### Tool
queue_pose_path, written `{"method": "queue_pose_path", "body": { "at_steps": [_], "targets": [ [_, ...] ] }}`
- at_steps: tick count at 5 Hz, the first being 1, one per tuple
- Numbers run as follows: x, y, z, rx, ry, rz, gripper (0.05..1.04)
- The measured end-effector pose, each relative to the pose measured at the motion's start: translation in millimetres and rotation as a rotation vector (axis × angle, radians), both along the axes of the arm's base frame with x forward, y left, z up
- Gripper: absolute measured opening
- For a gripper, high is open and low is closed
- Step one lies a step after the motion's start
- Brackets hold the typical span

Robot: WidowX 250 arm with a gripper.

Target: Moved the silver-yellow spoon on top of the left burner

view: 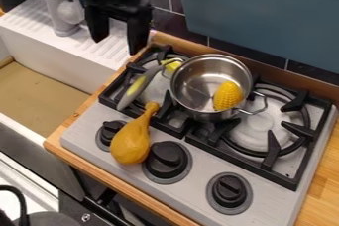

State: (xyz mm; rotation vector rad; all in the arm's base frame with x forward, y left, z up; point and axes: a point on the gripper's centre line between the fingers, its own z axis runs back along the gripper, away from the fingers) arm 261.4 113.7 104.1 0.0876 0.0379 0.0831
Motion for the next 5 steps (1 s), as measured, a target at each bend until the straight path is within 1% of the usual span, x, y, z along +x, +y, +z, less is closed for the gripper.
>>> {"method": "queue_pose_path", "body": {
  "at_steps": [1,2,3,4,5],
  "targets": [
    [-2.1,-13.9,0.6,-0.011,-0.008,-0.026,0.999],
    [2.1,-41.7,7.2,-0.060,-0.075,-0.103,1.000],
    [9.4,-59.7,19.1,-0.088,-0.077,-0.133,0.999],
    [12.4,-74.3,24.6,-0.097,-0.072,-0.148,0.999],
    [14.1,-84.7,24.6,-0.089,-0.072,-0.165,1.000]
  ]
}}
